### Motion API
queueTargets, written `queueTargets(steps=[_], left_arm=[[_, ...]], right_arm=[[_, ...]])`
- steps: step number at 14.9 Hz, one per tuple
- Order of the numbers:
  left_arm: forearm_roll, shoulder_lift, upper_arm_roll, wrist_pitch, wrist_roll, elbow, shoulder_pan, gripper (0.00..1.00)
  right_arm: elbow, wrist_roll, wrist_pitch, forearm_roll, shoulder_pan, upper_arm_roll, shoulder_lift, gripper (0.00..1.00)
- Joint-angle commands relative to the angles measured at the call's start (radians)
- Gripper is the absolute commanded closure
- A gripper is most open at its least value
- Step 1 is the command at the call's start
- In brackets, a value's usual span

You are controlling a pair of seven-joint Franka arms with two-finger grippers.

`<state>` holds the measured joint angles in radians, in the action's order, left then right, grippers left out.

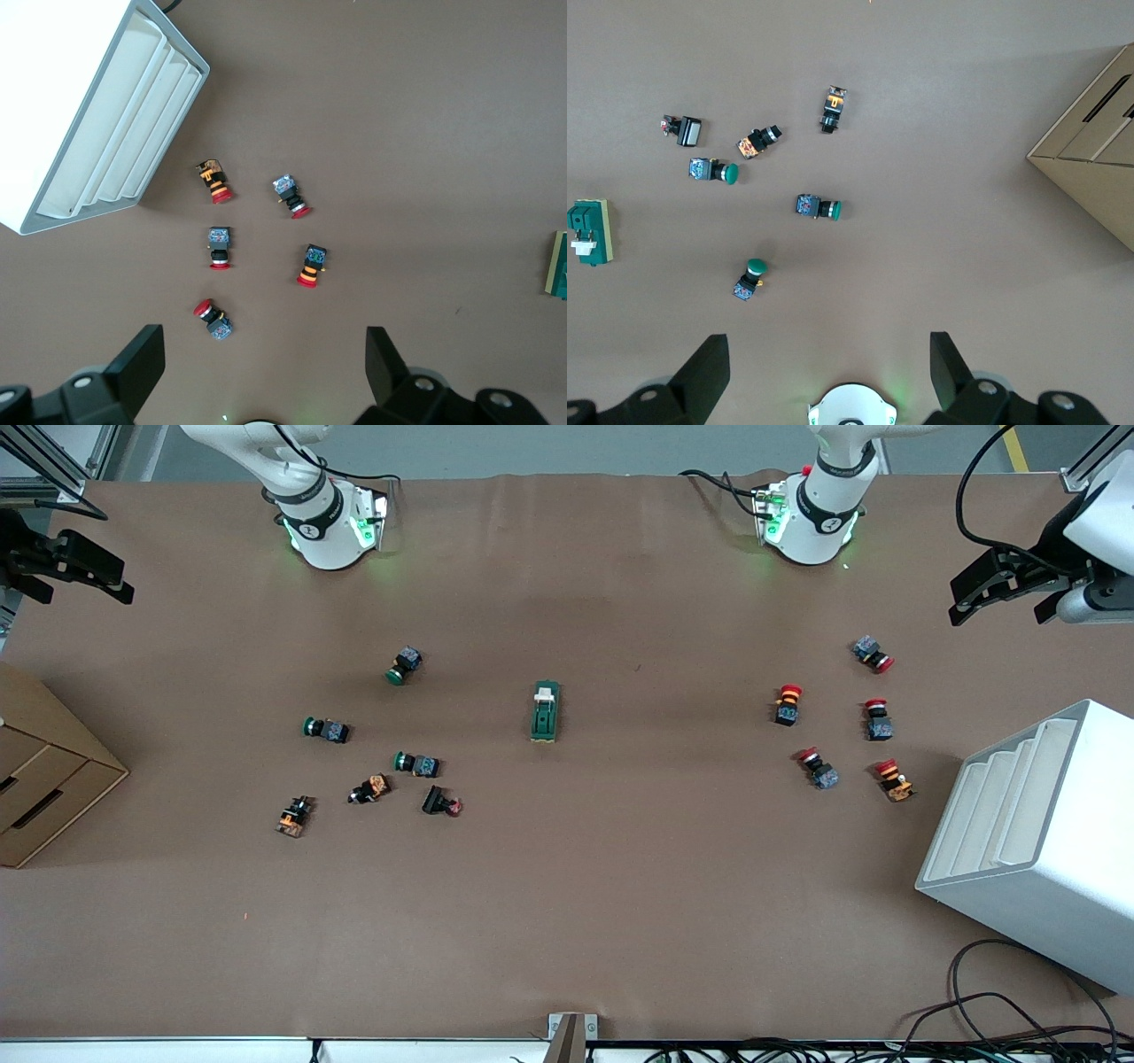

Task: Close load switch with both arms
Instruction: 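Move the left gripper over the green load switch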

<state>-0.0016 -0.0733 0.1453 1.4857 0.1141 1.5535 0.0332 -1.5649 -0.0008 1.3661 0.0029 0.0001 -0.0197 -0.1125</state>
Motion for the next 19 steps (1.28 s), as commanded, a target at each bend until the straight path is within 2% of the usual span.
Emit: queueTargets(steps=[1,6,10,13,16,19], left_arm=[[0.005,0.003,-0.001,-0.013,-0.016,-0.010,-0.004,0.00],[0.005,0.030,0.002,-0.009,-0.013,-0.041,-0.018,0.00],[0.006,0.078,0.051,0.071,0.062,-0.033,-0.101,0.00],[0.012,0.138,0.128,0.157,0.252,-0.021,-0.160,0.00],[0.017,0.216,0.192,0.298,0.494,0.003,-0.245,0.00],[0.058,0.296,0.195,0.410,0.715,0.011,-0.370,0.00]], right_arm=[[-0.006,0.015,0.001,-0.006,0.003,0.004,-0.004,0.00],[-0.004,0.015,0.002,-0.006,0.004,0.004,-0.004,0.00],[-0.003,0.015,0.001,-0.004,0.009,0.004,-0.006,0.00],[0.000,0.015,0.002,-0.004,0.011,0.004,-0.004,0.00],[0.002,0.015,0.005,-0.004,0.012,0.004,-0.004,0.00],[0.002,0.015,0.002,-0.004,0.011,0.004,-0.004,0.00]])
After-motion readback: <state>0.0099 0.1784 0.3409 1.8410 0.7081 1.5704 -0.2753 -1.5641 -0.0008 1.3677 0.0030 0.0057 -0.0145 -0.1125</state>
